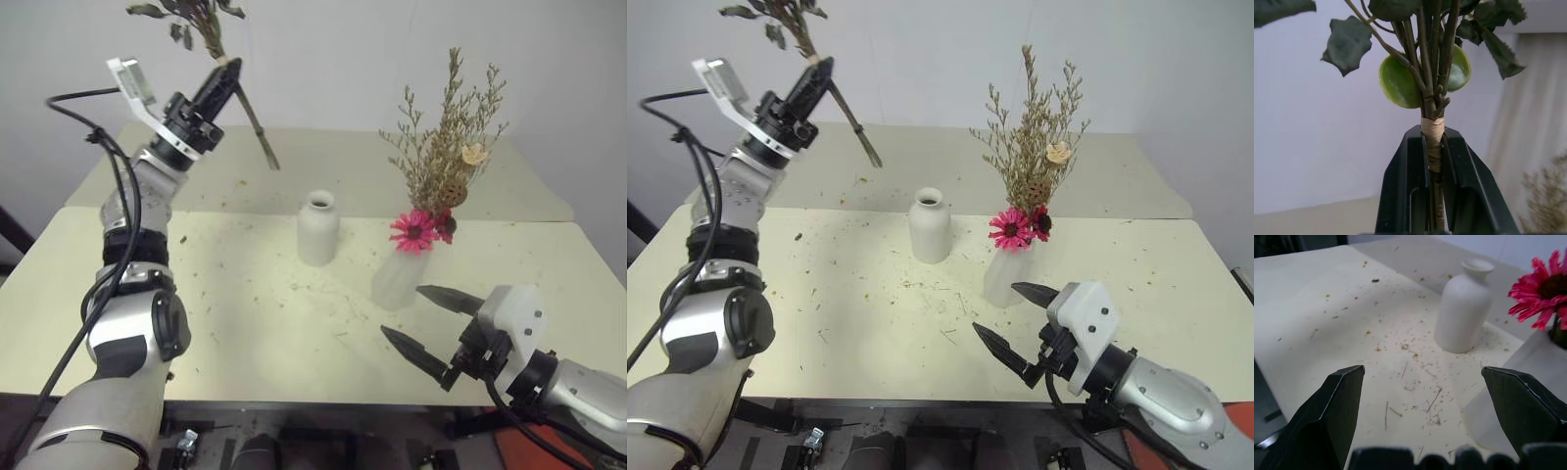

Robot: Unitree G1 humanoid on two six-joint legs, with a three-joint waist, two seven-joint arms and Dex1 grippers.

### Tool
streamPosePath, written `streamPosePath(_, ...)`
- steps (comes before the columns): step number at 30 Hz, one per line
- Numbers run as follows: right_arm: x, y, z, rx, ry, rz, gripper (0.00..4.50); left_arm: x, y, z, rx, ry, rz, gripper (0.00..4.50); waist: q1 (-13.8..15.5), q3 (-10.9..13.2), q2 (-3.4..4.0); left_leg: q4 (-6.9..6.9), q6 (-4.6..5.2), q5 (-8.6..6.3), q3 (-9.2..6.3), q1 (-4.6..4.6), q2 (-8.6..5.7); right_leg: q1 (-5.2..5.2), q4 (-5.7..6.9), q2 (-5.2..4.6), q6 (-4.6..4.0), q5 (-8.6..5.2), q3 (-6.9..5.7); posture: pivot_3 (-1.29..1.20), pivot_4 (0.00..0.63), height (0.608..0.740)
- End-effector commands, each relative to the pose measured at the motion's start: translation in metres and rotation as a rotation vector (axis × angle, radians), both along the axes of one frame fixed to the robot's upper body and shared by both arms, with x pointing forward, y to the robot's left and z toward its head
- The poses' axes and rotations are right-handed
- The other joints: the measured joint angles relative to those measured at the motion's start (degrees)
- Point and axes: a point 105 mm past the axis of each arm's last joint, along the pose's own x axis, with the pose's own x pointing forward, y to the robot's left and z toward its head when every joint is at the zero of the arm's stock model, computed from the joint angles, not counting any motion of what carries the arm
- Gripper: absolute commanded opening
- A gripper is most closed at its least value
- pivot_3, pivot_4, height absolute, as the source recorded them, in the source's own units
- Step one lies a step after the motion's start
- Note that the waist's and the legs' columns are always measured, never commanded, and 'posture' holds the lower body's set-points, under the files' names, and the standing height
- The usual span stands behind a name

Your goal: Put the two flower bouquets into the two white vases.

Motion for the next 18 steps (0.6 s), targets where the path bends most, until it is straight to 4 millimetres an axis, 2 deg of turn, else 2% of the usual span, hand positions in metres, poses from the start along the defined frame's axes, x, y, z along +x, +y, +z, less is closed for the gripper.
streamPosePath(1,-0.006,0.004,0.012,0.025,-0.122,-0.018,4.5,-0.005,-0.013,0.01,0.007,-0.085,-0.08,0.1,-0.1,0.0,0.0,0.01,0.0,0.0,0.0,-0.01,0.0,0.0,0.01,0.0,0.0,0.0,0.0,0.0,0.15,0.74)
streamPosePath(8,-0.007,0.011,0.005,0.034,-0.123,-0.029,4.5,0.002,-0.035,-0.013,0.093,-0.043,-0.116,0.1,-0.9,0.0,0.0,0.11,0.05,-0.03,-0.04,-0.02,0.02,0.0,0.09,0.02,0.02,-0.01,0.0,0.0,0.15,0.74)
streamPosePath(13,-0.009,0.012,0.006,0.035,-0.112,0.002,4.5,0.008,-0.043,-0.014,0.129,-0.049,-0.053,0.1,-1.1,0.0,0.0,0.16,0.11,-0.07,-0.06,-0.05,0.04,0.0,0.08,0.03,0.03,-0.01,0.0,0.0,0.15,0.74)
streamPosePath(18,-0.011,0.013,0.007,0.034,-0.122,0.011,4.5,0.011,-0.044,-0.007,0.085,-0.043,-0.027,0.1,-1.1,0.0,-0.01,0.25,0.15,-0.09,-0.08,-0.09,0.04,0.0,0.09,0.03,0.04,-0.02,-0.02,0.0,0.15,0.74)
